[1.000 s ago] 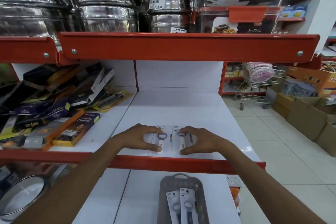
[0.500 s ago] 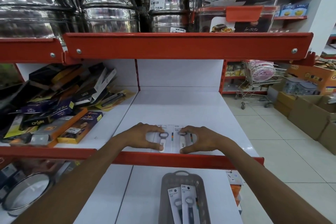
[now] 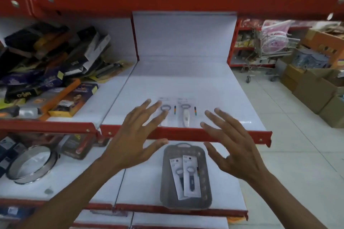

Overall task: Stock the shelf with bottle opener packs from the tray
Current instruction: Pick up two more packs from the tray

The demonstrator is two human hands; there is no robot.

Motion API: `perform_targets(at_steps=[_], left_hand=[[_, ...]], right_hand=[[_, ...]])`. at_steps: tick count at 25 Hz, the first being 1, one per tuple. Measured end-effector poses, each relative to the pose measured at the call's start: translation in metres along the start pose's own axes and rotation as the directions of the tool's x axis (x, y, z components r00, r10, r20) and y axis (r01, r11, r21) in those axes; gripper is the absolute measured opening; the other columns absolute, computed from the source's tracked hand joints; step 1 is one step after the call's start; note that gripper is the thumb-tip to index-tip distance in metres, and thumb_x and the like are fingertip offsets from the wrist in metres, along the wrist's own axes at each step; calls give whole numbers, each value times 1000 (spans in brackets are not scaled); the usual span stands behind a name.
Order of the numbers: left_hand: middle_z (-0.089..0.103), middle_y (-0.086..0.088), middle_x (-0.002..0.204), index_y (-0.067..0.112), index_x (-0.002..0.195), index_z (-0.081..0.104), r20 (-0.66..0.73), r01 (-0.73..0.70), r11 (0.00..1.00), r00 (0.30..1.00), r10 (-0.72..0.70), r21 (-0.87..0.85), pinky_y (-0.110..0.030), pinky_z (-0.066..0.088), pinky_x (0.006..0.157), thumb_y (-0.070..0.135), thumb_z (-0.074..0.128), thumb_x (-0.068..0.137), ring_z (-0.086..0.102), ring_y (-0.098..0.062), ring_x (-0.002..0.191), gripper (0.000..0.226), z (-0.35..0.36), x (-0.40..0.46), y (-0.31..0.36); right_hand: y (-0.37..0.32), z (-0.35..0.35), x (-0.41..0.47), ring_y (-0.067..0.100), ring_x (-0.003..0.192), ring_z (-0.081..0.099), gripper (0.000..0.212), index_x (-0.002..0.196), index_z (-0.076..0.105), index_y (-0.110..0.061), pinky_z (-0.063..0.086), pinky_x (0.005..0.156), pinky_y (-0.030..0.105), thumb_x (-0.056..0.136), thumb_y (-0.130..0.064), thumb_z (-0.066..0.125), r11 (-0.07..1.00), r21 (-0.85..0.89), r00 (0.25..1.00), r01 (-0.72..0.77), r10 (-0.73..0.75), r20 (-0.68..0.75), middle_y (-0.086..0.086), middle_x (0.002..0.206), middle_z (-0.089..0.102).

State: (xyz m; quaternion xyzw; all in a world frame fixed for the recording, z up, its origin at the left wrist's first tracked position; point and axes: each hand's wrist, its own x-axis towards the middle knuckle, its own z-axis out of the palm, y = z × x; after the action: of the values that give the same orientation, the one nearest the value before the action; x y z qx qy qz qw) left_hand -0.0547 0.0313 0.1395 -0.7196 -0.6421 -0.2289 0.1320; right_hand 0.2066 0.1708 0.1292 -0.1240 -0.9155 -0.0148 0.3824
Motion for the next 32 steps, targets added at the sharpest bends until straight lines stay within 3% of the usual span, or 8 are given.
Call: perform_targets(at_steps=[3, 5, 9, 15, 19, 26, 29, 32], left_hand=[[49, -4, 151, 17, 139, 56, -6, -138, 990, 990, 138, -34, -36, 32, 120, 48, 58, 94, 40, -22, 144, 55, 42, -39, 15], [56, -2, 146, 21, 138, 56, 152, -128, 989, 979, 137, -71, -35, 41, 114, 47, 55, 94, 50, -20, 136, 51, 80, -58, 19], [45, -1, 155, 20, 150, 37, 599, 262, 960, 786, -154, -98, -34, 41, 114, 47, 67, 85, 49, -21, 138, 76, 160, -60, 10], [56, -8, 136, 12, 150, 26, 770, 365, 929, 608, -196, -52, -30, 52, 93, 47, 88, 66, 61, -25, 114, 110, 248, -35, -2], [28, -16, 159, 10, 153, 17, 775, 451, 892, 578, -258, -39, -44, 24, 121, 41, 94, 58, 28, -35, 147, 126, 270, -28, -4], [39, -13, 155, 11, 150, 27, 669, 114, 941, 677, -307, 317, -50, 19, 123, 80, 76, 47, 37, -37, 143, 133, 276, -18, -5], [49, -10, 145, 14, 140, 44, 587, 244, 919, 712, -387, 310, -43, 39, 113, 70, 83, 53, 46, -31, 131, 110, 244, -16, 0], [66, -9, 124, 17, 126, 55, 576, 581, 813, 676, -460, -31, -38, 53, 94, 31, 85, 74, 64, -31, 110, 62, 195, -28, 14]], right_hand=[[12, 30, -56, 25, 126, 56, 33, 125, 57, -17, 46, 107, 40, 93, -27, 54, 993, -67, 990, 99, -92, 107, 8, 133, 63], [19, 58, -79, 23, 120, 61, 34, 126, 54, -21, 52, 101, 42, 93, -30, 55, 999, -24, 949, -39, 44, 313, 5, 130, 65], [31, 132, -94, 24, 127, 55, 76, 143, 35, -27, 47, 107, 43, 79, -38, 74, 896, -78, 576, -438, 346, 741, -1, 147, 49], [49, 213, -83, 36, 147, 17, 119, 151, 15, -5, 18, 120, 46, 62, -37, 88, 896, -201, 291, -395, 329, 898, 16, 160, 18], [60, 234, -90, 32, 147, 22, 130, 149, 21, -17, 15, 123, 49, 47, -62, 87, 946, -184, 350, -268, 274, 896, 7, 158, 27], [64, 233, -90, 39, 146, 18, 148, 150, 16, -15, 22, 118, 56, 32, -72, 84, 946, -256, 464, -199, 321, 826, 11, 159, 21], [55, 189, -77, 30, 128, 49, 103, 137, 40, -23, 49, 103, 46, 50, -36, 95, 833, -101, 507, -544, 422, 751, 6, 145, 44], [36, 135, -69, 19, 95, 68, 39, 102, 64, -24, 59, 86, 34, 70, -14, 84, 700, 13, 505, -714, 501, 703, 2, 112, 69]])
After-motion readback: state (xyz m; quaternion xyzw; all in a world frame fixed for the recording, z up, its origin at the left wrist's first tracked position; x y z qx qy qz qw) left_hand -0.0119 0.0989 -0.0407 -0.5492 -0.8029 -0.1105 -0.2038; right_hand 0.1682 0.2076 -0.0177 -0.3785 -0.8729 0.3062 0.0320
